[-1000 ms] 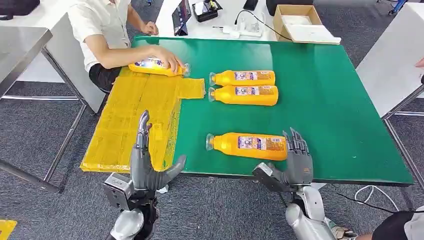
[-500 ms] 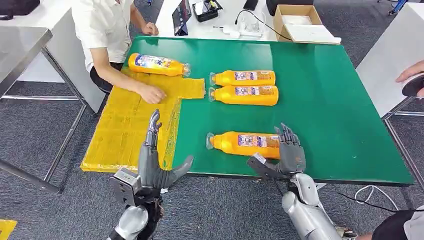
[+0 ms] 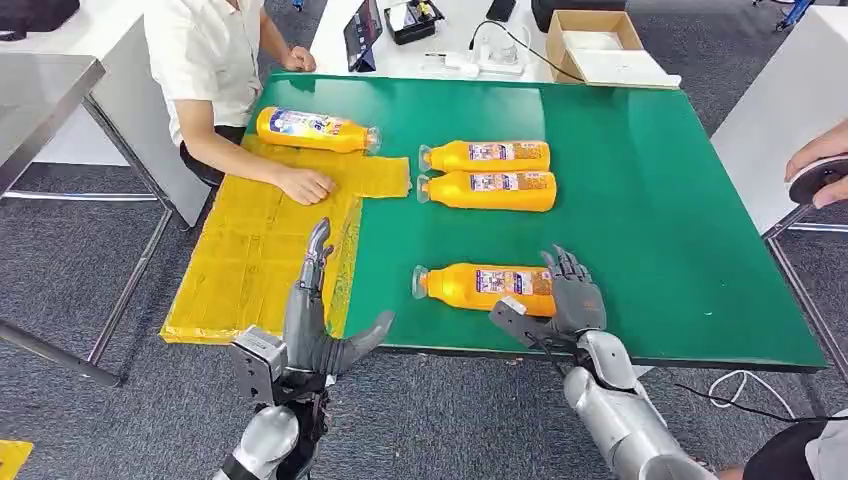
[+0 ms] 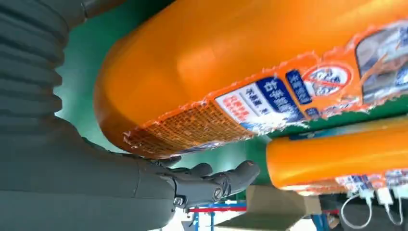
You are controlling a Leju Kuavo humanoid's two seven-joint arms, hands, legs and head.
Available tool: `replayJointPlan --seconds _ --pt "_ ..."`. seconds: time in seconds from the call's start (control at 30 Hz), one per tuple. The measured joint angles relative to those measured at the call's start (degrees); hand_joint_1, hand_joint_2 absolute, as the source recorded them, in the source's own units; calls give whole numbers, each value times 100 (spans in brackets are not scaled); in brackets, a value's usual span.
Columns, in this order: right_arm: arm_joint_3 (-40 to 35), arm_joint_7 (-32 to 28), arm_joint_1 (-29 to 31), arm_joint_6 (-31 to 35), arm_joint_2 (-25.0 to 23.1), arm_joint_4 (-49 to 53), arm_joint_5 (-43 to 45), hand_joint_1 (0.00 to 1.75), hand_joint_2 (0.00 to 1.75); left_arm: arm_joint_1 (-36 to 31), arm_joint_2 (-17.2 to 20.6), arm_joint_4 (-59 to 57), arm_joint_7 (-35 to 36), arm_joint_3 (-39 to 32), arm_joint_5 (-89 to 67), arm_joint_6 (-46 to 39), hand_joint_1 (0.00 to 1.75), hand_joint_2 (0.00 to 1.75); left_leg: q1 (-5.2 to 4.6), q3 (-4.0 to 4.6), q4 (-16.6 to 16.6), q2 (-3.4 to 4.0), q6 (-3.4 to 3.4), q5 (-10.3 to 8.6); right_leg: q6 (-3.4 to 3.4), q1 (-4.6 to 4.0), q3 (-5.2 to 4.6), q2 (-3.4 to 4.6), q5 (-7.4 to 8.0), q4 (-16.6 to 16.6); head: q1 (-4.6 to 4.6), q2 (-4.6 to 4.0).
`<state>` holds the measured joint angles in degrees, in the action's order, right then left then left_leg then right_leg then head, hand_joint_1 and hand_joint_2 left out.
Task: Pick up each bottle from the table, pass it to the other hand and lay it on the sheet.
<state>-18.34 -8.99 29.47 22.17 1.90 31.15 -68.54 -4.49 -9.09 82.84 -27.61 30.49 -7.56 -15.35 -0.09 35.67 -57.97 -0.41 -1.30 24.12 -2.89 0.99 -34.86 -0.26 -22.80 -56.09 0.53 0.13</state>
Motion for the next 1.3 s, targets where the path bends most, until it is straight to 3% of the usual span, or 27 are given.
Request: replayJointPlan --seconds 0.2,0.23,0.27,0.3,0.43,0.83,1.3 --pt "-110 156 185 -307 -2 -162 -50 5 175 -13 0 -39 44 4 26 70 0 175 0 -13 0 8 0 0 1 -1 10 3 1 0 0 0" --pt "-127 155 214 -353 -2 -188 -46 134 175 -22 0 -48 44 7 26 77 0 175 0 -15 0 10 0 0 1 0 11 3 1 0 0 0" --pt "-147 142 249 -412 -2 -221 -31 157 175 -40 0 -64 44 13 22 88 0 175 0 -17 0 11 0 0 1 0 13 3 2 1 0 0" --pt "-157 123 278 -464 -2 -256 -26 169 175 -59 0 -81 44 20 22 112 0 175 0 -20 0 12 0 0 1 0 16 3 2 1 0 0" --pt "-190 90 327 -641 0 -357 48 175 175 -89 0 -99 44 37 24 140 0 175 0 -26 0 15 0 0 0 0 21 4 2 1 0 0" --pt "-188 62 513 -984 98 -643 225 169 175 -177 0 -179 42 39 66 236 0 175 0 -50 0 11 0 1 0 0 44 5 1 3 2 0" --pt "-94 -199 377 -978 55 -715 616 173 175 -67 13 -155 46 33 273 343 0 175 1 -98 0 18 -1 14 2 -2 87 6 -3 8 -2 0"
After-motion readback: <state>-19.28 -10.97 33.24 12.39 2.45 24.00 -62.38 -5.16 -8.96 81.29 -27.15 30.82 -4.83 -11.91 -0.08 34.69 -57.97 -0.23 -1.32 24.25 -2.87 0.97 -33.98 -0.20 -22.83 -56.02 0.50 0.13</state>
